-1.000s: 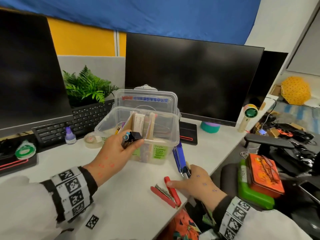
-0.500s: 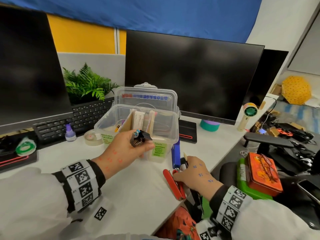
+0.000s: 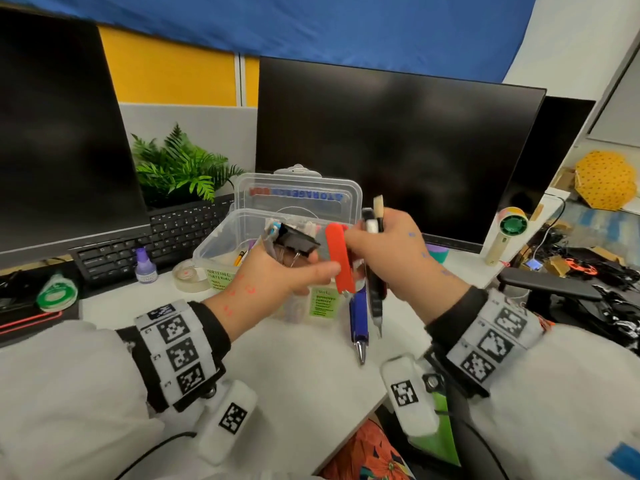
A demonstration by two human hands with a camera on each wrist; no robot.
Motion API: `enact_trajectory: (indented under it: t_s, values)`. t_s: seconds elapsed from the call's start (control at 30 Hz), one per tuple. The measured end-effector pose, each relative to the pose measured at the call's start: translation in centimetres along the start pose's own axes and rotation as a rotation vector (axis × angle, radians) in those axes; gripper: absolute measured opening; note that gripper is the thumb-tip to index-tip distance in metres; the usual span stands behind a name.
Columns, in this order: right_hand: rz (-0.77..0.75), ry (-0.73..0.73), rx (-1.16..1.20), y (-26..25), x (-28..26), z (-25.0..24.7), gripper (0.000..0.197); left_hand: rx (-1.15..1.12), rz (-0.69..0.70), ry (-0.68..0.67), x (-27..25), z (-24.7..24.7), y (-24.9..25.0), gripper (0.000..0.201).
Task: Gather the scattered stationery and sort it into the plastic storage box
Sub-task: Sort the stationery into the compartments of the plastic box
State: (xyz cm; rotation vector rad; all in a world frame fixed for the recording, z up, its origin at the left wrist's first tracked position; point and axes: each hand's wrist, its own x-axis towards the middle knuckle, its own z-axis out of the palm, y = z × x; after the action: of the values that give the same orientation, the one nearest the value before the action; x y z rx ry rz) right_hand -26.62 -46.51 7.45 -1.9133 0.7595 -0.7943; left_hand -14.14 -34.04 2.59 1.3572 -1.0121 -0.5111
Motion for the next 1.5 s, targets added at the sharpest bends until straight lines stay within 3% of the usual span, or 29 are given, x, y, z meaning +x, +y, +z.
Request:
enact_trajectory:
  t_s: [0.07,0.23,0.33,0.43,0.5,0.6,0.67,0.8,0.9,1.1,1.27,1.37,1.5]
  values:
    - [0.015,-0.010,0.039,-0.7,1.2,0.6,0.016,-0.030,-0.002,0.036,0.6,-0.4,0.6,0.014]
    - [0.018,-0.145,0.122,-1.2,3.2,2.2,0.042,-0.001,-0.033,0.106,2.7,-1.8,0.7,0.021]
    - [0.185,-0.162,0.158,-1.4,4.2,2.7,0.065,0.012,-0.119,0.073,3.5,-2.0,0.2,0.023]
    - [0.280,-0.202,0.176,-1.6,5.0,2.8,0.069,0.055,-0.152,0.088,4.0,-1.9,0.1,0.025]
    - [0.194,-0.241,0.053,-1.7,5.3,3.0,0.063,0.060,-0.156,0.120,4.2,-2.0,-0.1,0.030]
    - [0.025,-0.205,-0.196,-2.3,5.4,2.9,0.025,0.083,-0.187,0.137,4.5,-2.3,-0.4,0.025]
    - [0.016,-0.247,-0.261,-2.8,5.9,2.6,0.018,0.127,-0.191,0.095,4.3,-2.3,-0.4,0.020]
    - [0.126,-0.296,-0.242,-3.3,7.7,1.9,0.014,0.185,-0.145,0.067,3.9,-2.7,-0.3,0.017]
    - [0.332,-0.330,-0.297,-2.5,9.3,2.1,0.006,0.326,-0.131,0.013,3.8,-4.1,0.1,0.019]
    - [0.781,-0.564,-0.313,1.4,12.0,4.9,0.010,0.864,-0.085,-0.162,2.8,-6.8,0.5,0.014]
    - [0.810,-0.898,-0.513,2.2,12.6,7.6,0.020,0.958,-0.062,-0.178,2.8,-7.1,-0.1,0.015]
    - [0.761,-0.959,-0.630,2.4,11.9,8.3,0.030,0.959,-0.057,-0.172,2.8,-7.1,-0.3,0.016]
    - [0.770,-0.999,-0.588,2.9,12.2,8.4,0.025,0.953,-0.050,-0.177,2.7,-7.1,-0.2,0.014]
